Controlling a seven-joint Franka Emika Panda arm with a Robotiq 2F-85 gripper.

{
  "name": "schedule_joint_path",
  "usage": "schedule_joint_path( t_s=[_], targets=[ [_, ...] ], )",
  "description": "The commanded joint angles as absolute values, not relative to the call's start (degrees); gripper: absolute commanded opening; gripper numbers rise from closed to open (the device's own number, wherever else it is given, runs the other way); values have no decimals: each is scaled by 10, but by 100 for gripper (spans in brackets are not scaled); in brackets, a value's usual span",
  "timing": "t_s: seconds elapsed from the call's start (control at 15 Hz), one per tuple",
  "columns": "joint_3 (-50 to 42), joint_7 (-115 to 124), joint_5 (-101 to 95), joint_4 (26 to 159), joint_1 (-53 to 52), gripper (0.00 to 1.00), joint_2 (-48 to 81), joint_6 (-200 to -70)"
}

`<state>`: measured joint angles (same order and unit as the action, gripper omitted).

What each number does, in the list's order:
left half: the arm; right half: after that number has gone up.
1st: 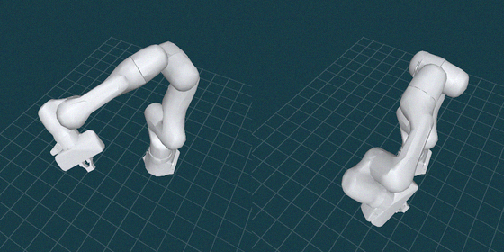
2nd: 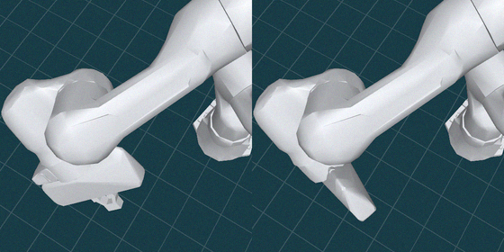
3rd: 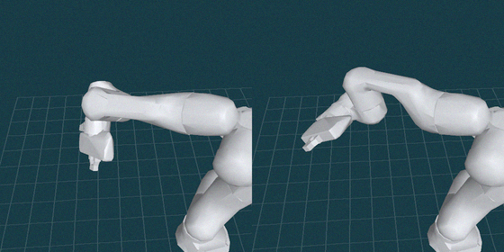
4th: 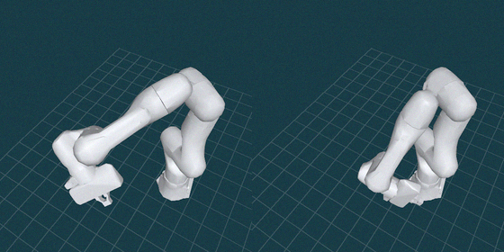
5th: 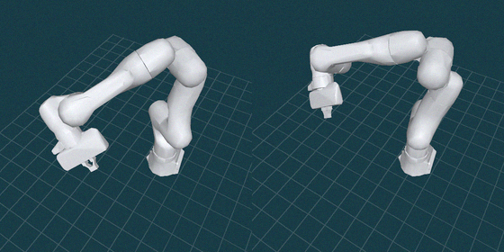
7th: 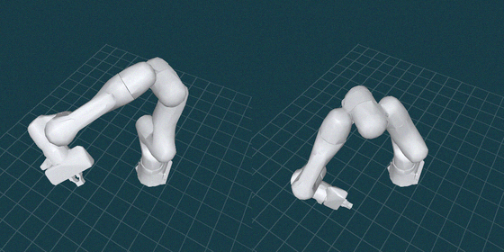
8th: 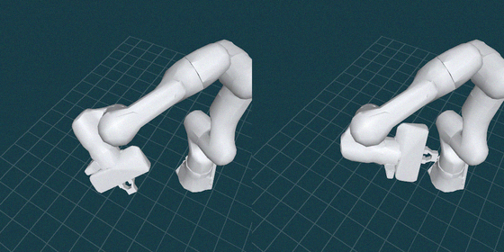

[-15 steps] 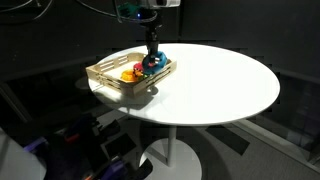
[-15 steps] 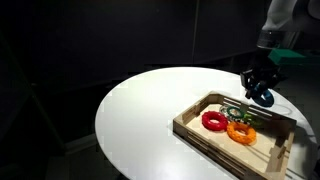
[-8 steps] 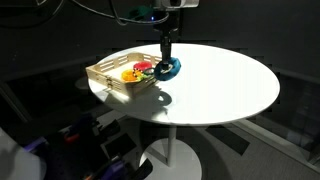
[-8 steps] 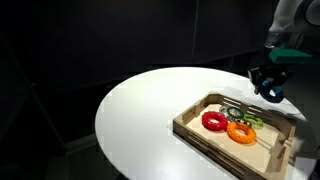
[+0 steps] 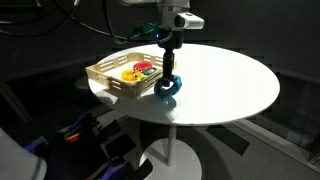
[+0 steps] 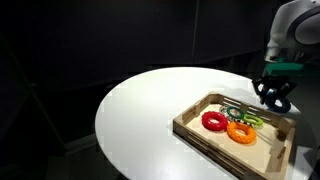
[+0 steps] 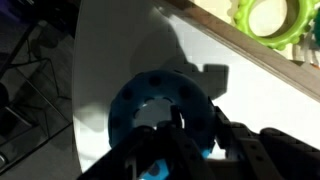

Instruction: Put the blue ring on the table

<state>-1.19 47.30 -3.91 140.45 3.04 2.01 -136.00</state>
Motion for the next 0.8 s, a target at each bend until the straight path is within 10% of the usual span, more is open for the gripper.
schedule_joint_path(
  t_s=[0.0, 0.33, 0.47, 0.73],
  targets=[
    [-23, 494, -52, 1398, 26, 11, 40, -1359],
    [-30, 492, -47, 1397, 22, 14, 52, -1353],
    [-31, 492, -46, 1397, 21, 60, 48, -1351],
    [-26, 481, -37, 1401, 16, 89, 33, -1347]
  ],
)
